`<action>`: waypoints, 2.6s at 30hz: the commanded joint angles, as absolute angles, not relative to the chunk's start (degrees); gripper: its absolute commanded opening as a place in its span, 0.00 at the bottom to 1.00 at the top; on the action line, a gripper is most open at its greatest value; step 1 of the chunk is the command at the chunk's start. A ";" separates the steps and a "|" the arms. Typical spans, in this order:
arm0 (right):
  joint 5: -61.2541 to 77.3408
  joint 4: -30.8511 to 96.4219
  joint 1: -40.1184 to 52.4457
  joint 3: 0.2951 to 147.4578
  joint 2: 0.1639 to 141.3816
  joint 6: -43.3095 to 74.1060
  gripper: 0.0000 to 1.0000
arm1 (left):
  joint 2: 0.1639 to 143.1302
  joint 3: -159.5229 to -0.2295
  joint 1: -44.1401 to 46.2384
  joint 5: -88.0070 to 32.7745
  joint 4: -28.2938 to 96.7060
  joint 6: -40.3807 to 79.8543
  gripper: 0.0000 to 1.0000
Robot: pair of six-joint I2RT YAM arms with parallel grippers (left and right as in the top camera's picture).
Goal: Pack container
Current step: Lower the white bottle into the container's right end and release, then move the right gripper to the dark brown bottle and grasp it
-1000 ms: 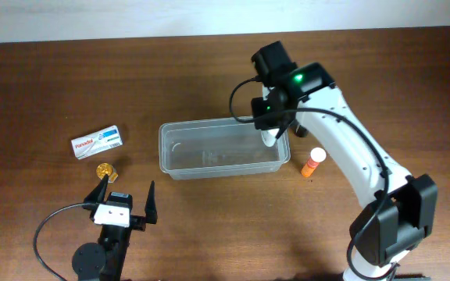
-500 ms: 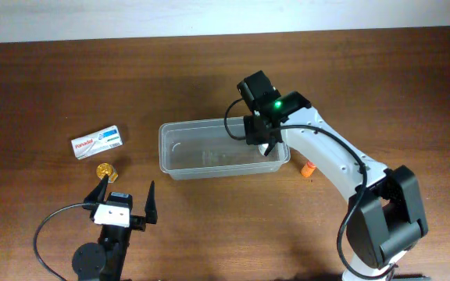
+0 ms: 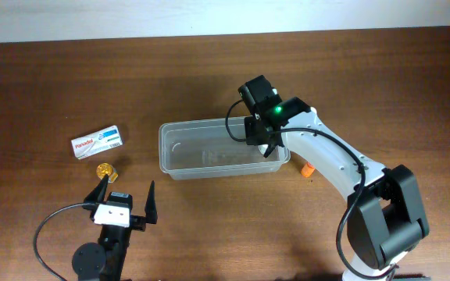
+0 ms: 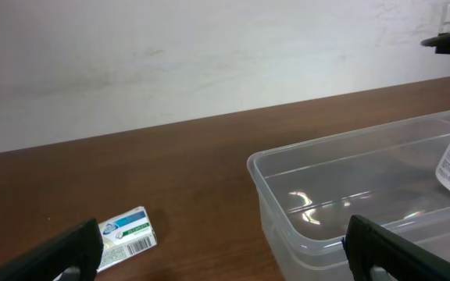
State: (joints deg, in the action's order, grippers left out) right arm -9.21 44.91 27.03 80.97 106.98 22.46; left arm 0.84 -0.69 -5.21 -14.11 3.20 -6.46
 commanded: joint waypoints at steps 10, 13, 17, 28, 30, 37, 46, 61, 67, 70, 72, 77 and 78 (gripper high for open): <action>-11.22 44.77 26.50 80.40 105.38 23.05 0.24 | 0.34 -0.51 -5.15 -13.74 3.51 -6.98 0.99; -11.00 44.80 26.50 80.40 105.38 23.07 0.31 | 0.34 -0.51 -5.15 -13.74 3.51 -6.98 0.99; -11.03 44.82 26.50 80.40 105.38 23.05 0.35 | 0.34 -0.51 -5.15 -13.74 3.51 -6.98 0.99; -11.05 47.31 26.50 84.01 105.34 22.94 0.45 | 0.34 -0.51 -5.15 -13.74 3.51 -6.98 0.99; -11.22 49.17 26.50 86.43 105.34 22.76 0.48 | 0.34 -0.51 -5.15 -13.74 3.51 -7.01 0.99; -11.35 57.89 26.50 97.45 105.34 21.26 0.54 | 0.34 -0.51 -5.15 -13.74 3.51 -6.98 0.99; -14.11 67.29 22.41 109.10 105.34 21.28 0.64 | 0.34 -0.51 -5.15 -13.74 3.51 -6.98 0.99; -3.22 67.18 8.23 108.86 108.95 13.28 0.66 | 0.34 -0.51 -5.15 -13.74 3.51 -6.98 0.99; -3.18 67.07 7.79 108.86 113.54 13.32 0.66 | 0.34 -0.51 -5.15 -13.74 3.51 -6.98 0.99; -3.22 67.09 7.79 108.86 116.03 13.37 0.66 | 0.34 -0.51 -5.15 -13.74 3.51 -6.98 0.99; -3.22 67.09 7.75 108.86 117.78 13.96 0.66 | 0.34 -0.51 -5.15 -13.74 3.51 -6.98 0.99; -3.20 68.07 7.75 108.84 121.62 17.10 0.65 | 0.34 -0.51 -5.15 -13.74 3.51 -6.98 0.99; -3.22 68.38 7.75 108.84 122.26 18.11 0.65 | 0.34 -0.51 -5.15 -13.74 3.51 -6.98 0.99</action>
